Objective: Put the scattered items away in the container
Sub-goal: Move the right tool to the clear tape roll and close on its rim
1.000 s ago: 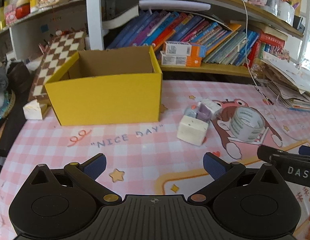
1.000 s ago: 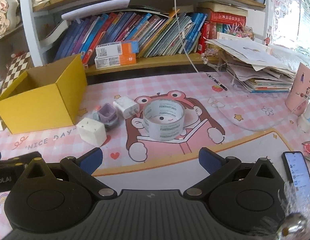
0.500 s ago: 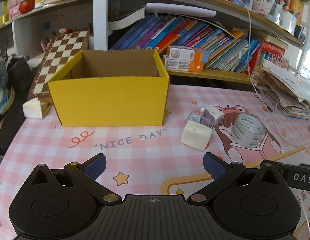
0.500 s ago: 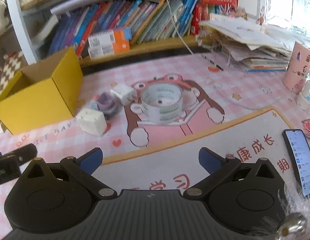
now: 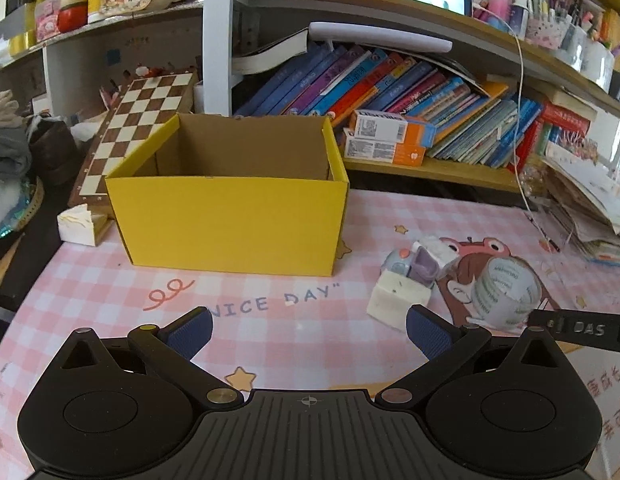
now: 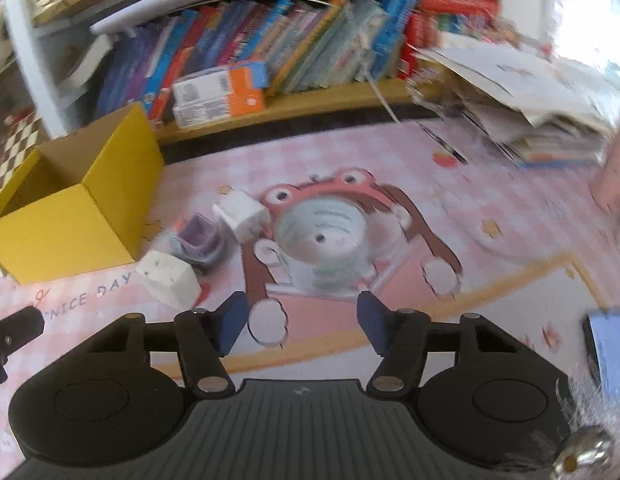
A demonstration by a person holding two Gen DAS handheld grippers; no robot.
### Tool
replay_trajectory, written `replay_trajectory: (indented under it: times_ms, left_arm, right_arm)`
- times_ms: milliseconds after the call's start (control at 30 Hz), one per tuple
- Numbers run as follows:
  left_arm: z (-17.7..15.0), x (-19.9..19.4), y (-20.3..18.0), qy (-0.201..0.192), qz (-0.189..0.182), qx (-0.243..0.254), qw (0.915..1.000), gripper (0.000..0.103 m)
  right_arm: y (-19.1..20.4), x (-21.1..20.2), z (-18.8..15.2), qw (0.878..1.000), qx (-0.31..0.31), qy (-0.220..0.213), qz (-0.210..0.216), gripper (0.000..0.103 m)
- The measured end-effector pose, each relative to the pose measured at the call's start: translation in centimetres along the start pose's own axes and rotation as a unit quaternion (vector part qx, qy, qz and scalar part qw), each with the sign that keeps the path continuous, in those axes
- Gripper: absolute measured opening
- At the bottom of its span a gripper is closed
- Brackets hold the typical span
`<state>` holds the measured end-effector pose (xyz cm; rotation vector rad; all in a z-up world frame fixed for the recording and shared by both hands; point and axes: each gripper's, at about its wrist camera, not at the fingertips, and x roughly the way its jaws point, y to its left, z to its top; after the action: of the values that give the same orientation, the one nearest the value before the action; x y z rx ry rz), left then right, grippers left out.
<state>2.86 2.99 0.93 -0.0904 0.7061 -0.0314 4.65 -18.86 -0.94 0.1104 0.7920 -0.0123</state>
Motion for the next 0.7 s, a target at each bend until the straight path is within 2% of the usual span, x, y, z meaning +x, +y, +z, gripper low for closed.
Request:
replay_trajectory:
  times_ms: [133, 300, 400, 500, 600, 633, 700]
  left_arm:
    - [-0.2, 0.3, -0.9, 0.002, 0.010, 0.008, 0.9999, 0.103]
    - [-0.1, 1.3, -1.9, 0.004, 0.040, 0.019, 0.9990, 0.103]
    - [0.1, 2.0, -2.3, 0.014, 0.038, 0.014, 0.9991, 0.103]
    - [0.1, 2.6, -2.9, 0.019, 0.031, 0.016, 0.9992, 0.103]
    - [-0.2, 3.1, -3.6, 0.020, 0.018, 0.034, 0.9991, 0.103]
    - [-0.3, 3.3, -3.7, 0.023, 0.005, 0.034, 0.9991, 0.103]
    - [-0.6, 3.8, -3.8, 0.035, -0.024, 0.027, 0.9987, 0.103]
  right_arm:
    - [-0.1, 1.3, 0.2, 0.999, -0.014, 0.004, 0.031, 0.050]
    - [-0.6, 1.7, 0.3, 0.996, -0.030, -0.052, 0.058, 0.049]
    - [-0.6, 2.2, 0.9, 0.995, -0.060, -0.058, 0.061, 0.049]
    - [-0.8, 3.1, 1.8, 0.994, -0.087, -0.046, 0.057, 0.049]
    - [-1.3, 4.4, 2.5, 0.994, -0.091, -0.013, 0.060, 0.043]
    - [-1.5, 4.9, 2.8, 0.994, -0.092, -0.002, 0.060, 0.038]
    - [-1.7, 5.7, 3.0, 0.993, -0.097, 0.015, 0.064, 0.036]
